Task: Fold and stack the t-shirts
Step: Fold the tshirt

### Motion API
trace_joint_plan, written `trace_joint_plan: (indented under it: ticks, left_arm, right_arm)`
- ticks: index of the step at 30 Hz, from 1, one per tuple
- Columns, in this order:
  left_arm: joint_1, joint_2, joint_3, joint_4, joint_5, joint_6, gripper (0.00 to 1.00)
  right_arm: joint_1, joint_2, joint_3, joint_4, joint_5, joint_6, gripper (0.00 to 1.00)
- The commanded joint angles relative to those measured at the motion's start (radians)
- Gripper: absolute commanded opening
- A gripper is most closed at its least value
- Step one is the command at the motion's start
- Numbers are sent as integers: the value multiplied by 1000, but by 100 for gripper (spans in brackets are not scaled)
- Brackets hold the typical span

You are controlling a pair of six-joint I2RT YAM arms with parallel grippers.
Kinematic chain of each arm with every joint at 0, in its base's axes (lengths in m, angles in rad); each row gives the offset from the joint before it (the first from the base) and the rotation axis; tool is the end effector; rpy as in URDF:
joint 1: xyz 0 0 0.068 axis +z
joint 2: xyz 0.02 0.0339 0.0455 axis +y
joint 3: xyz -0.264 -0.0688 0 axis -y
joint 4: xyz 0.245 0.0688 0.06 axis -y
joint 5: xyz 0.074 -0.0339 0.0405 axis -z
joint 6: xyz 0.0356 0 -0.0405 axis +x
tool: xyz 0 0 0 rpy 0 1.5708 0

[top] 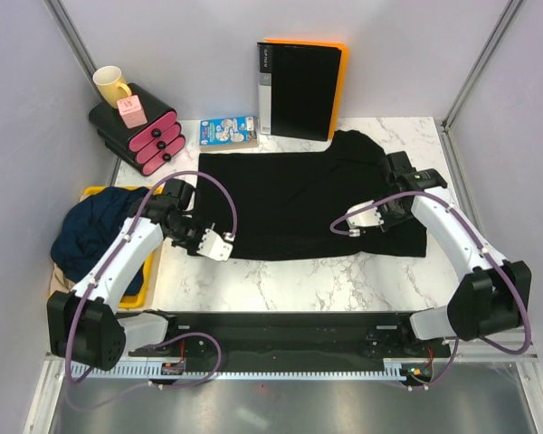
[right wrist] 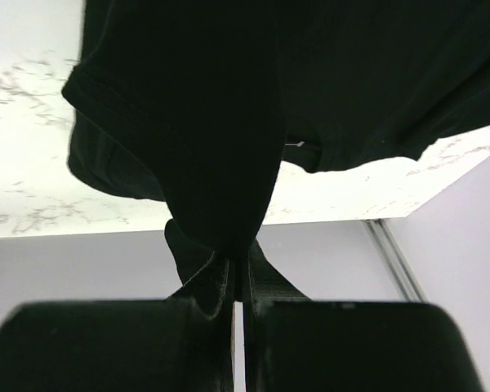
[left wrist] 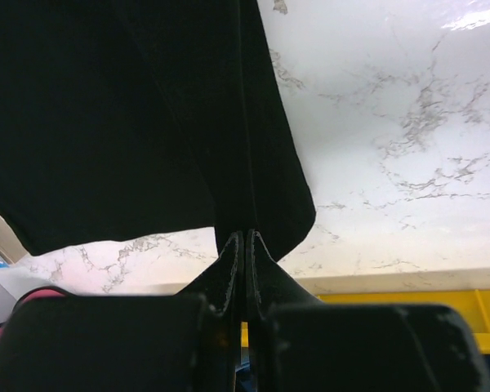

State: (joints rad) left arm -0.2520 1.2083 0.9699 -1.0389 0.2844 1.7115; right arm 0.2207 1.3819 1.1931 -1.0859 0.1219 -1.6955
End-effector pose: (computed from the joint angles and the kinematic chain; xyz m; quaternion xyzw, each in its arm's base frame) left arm 0.2008 -0.0620 0.2572 0.8257 0.5268 -0.0080 0.2014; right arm 0.2490 0.0514 0.2812 -0.8025 0.5751 -0.1436 0.0685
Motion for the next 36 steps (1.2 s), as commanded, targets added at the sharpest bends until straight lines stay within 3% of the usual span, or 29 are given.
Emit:
trace_joint_plan:
  ticks: [1,16,36]
  left_arm:
    - [10,54,39,60,-42,34,2]
    - [22,252,105,227,-102,-6,2]
    - [30,390,151,246,-180,-4,2]
  right_arm:
    - [-1,57,91,87,22,-26,0]
    - [-1,158,103,178,21,-55,0]
    - [-1,269,145,294,50,-32,0]
